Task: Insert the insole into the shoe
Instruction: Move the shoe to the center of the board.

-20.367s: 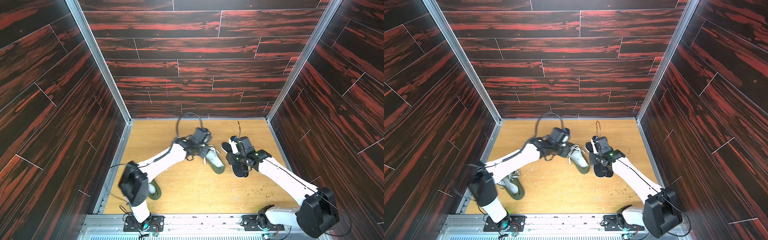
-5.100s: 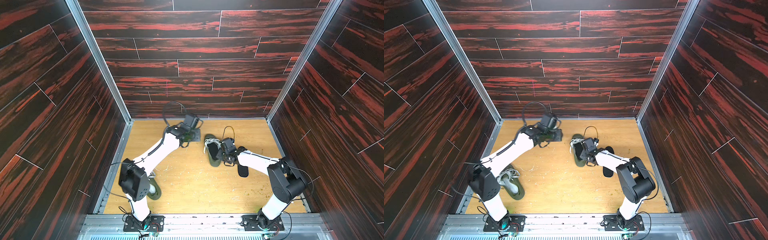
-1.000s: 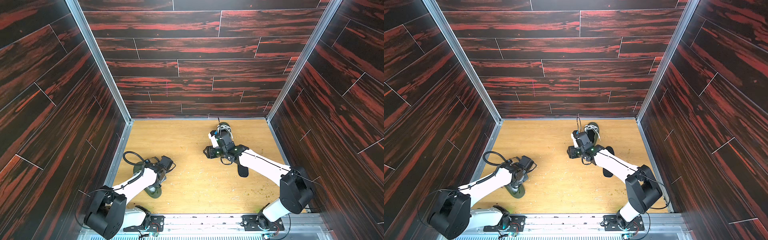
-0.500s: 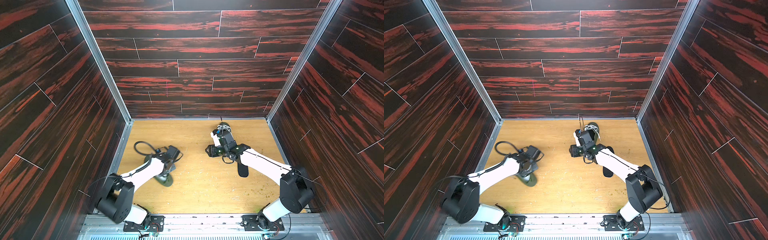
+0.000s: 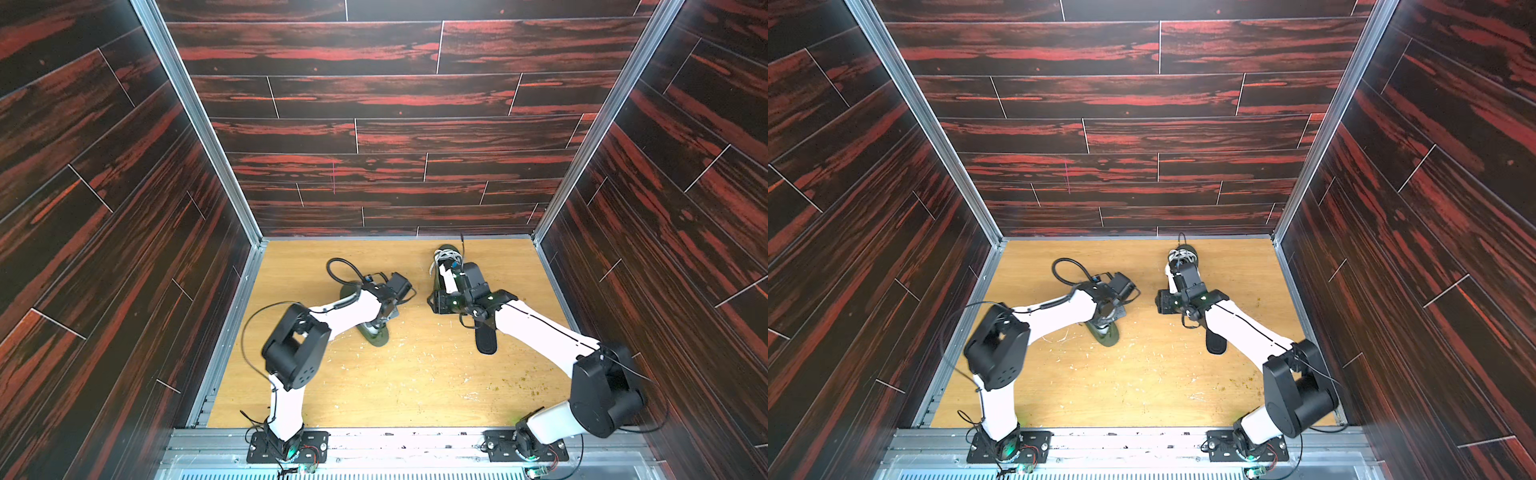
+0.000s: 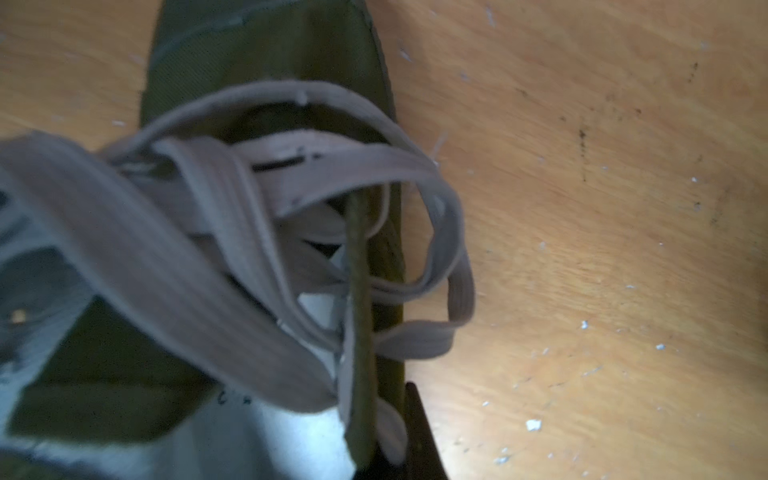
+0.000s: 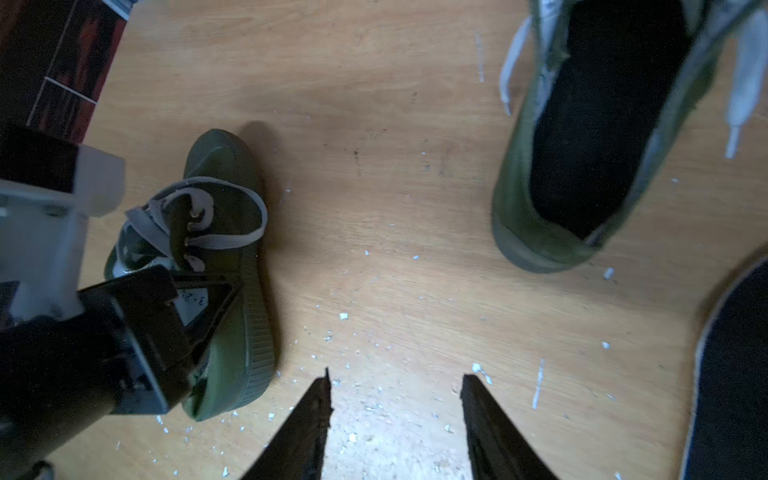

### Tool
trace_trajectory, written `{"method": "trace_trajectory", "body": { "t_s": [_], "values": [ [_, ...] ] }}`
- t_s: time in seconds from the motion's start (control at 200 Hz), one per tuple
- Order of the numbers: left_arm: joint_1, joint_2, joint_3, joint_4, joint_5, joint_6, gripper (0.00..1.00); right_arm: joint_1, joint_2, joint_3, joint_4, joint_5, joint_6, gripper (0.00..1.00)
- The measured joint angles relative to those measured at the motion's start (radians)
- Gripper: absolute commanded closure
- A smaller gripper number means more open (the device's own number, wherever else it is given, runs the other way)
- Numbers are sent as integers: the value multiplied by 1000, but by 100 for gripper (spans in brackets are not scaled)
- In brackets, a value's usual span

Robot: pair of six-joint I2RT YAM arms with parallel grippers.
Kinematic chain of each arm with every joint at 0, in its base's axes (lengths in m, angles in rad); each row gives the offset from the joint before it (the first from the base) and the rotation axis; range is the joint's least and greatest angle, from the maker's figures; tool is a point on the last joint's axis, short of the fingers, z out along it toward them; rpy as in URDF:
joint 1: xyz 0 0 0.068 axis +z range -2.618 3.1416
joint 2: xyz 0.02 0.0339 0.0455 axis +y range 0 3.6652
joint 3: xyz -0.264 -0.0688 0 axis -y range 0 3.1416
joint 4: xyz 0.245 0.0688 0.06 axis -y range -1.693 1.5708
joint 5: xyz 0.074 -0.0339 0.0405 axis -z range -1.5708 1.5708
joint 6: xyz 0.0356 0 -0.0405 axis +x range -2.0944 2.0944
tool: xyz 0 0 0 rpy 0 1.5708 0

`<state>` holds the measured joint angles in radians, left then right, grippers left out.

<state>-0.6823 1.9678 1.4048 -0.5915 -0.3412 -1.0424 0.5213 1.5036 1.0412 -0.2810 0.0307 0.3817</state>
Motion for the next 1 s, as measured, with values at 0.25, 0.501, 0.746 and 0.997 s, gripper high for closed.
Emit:
{"method": "trace_trajectory", "body": {
  "t_s": [0.25,0.501,0.746,0.997],
  "values": [
    [3,30,89,-35,10,111,47,2,0,-9,-3,-63,0,46],
    [23,-84,96,-171,50,372,45,97,79,-6,24,-104,16,46],
    [90,-331,-36,-227,67,433,45,183,213,79,51,-98,21,46],
    [133,-406,-233,-138,176,324,40,231,326,204,110,-59,-29,45]
  ]
}}
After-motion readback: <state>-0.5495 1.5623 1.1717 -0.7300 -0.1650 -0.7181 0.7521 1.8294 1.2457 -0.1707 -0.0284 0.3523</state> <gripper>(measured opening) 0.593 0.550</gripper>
